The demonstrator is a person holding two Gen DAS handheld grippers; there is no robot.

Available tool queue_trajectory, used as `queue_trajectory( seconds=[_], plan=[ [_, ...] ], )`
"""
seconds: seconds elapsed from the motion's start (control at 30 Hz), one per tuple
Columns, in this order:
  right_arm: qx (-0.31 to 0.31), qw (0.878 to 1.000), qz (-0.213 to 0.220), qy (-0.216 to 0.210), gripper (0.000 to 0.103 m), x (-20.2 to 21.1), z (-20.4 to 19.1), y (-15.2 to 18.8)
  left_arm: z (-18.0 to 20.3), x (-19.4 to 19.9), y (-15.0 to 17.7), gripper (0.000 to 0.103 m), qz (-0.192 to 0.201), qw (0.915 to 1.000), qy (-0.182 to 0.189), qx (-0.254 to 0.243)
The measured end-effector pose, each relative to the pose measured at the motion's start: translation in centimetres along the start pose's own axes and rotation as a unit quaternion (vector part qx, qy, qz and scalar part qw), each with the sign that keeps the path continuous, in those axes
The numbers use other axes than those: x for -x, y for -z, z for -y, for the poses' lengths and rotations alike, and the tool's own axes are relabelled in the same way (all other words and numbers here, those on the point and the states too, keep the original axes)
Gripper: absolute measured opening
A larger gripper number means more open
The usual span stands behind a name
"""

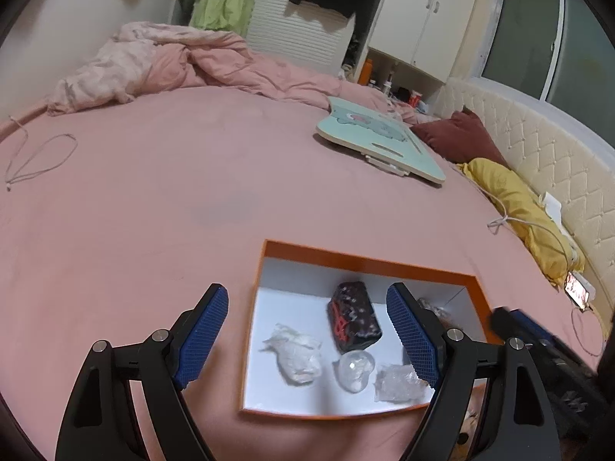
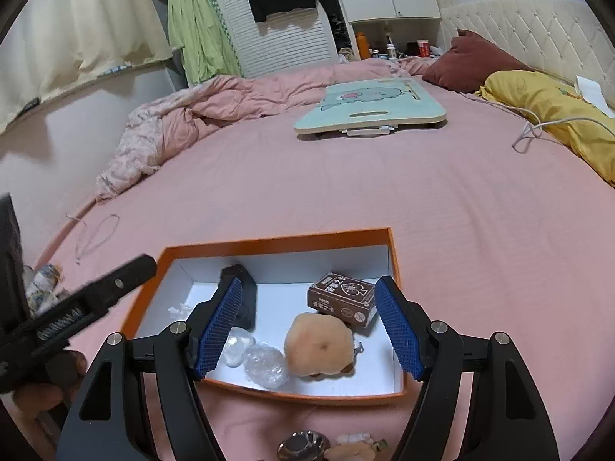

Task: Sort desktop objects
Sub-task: 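Grasp the pink heart with the left gripper while the right grasps the white tube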

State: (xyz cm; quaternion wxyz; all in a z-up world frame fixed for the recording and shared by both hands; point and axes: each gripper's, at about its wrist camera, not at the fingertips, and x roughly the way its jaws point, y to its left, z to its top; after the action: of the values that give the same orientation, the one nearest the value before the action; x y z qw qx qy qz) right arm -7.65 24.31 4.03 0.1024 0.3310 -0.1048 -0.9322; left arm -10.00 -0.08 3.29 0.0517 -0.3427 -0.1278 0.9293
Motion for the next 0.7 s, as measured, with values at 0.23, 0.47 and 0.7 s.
queue_trajectory(
  seconds=[0.23, 0.47, 0.7],
  plan=[
    [0.007, 0.999, -0.013, -0.036, 0.072, 4.9, -0.7, 3.2, -0.6, 2.6, 1.2, 0.084, -0.001, 0.9996, 0.014, 0.023],
    [0.014, 0.997, -0.081, -0.008, 0.069, 6.4, -1.9, 10.0, -0.4, 5.1, 4.5, 0.084, -0.024, 0.9991, 0.026, 0.023],
    [-0.009, 0.988, -0.153, 0.036, 0.056, 3.1, 0.0, 12.8, -0.2, 7.0, 7.0, 0.084, -0.035, 0.9987, 0.022, 0.03]
  ],
)
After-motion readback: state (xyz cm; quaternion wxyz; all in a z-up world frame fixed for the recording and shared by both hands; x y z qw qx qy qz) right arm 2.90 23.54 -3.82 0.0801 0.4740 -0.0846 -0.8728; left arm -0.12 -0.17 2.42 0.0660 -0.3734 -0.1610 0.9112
